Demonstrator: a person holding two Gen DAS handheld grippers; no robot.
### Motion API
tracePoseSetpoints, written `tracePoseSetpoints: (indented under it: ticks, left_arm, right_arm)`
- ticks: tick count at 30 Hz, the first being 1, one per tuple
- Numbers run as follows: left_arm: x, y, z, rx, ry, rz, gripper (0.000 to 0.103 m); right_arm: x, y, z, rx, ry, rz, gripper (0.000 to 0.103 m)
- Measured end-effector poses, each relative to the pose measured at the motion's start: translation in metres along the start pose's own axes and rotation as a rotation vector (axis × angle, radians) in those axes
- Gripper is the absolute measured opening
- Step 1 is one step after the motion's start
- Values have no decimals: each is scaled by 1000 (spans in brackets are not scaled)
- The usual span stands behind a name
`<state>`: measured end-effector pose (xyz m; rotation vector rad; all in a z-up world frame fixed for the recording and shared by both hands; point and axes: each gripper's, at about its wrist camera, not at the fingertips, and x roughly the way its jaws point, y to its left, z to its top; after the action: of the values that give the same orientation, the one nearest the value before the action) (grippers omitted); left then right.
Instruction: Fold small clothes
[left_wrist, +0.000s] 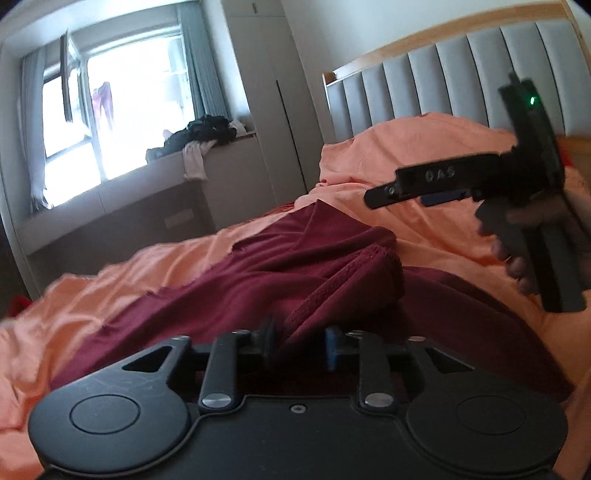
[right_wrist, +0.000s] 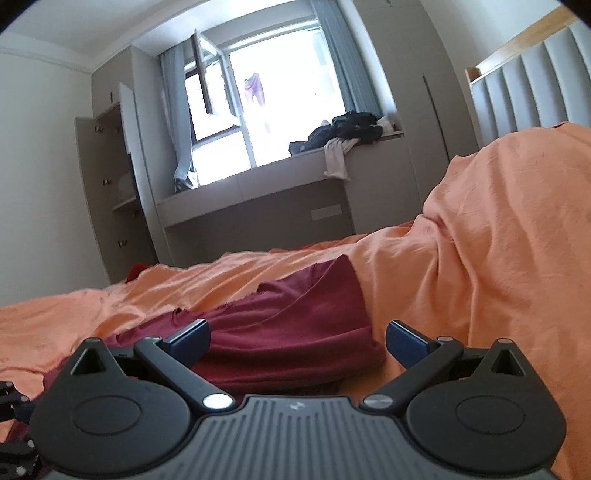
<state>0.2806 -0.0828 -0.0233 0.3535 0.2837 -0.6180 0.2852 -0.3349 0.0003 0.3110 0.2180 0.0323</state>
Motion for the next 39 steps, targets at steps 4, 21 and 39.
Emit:
tracePoseSetpoints:
  ticks: [4, 21, 39]
  left_arm:
    - [-11, 12, 3, -77, -7, -58, 57]
    - [-1, 159, -1, -557, 73, 484, 102]
    - [57, 265, -39, -751, 244, 427, 46]
  right_arm:
    - [2, 12, -5, -55, 36, 7, 103]
    - [-4, 43, -24, -206, 62, 117, 103]
    - [-4, 58, -32, -217, 94, 283, 80]
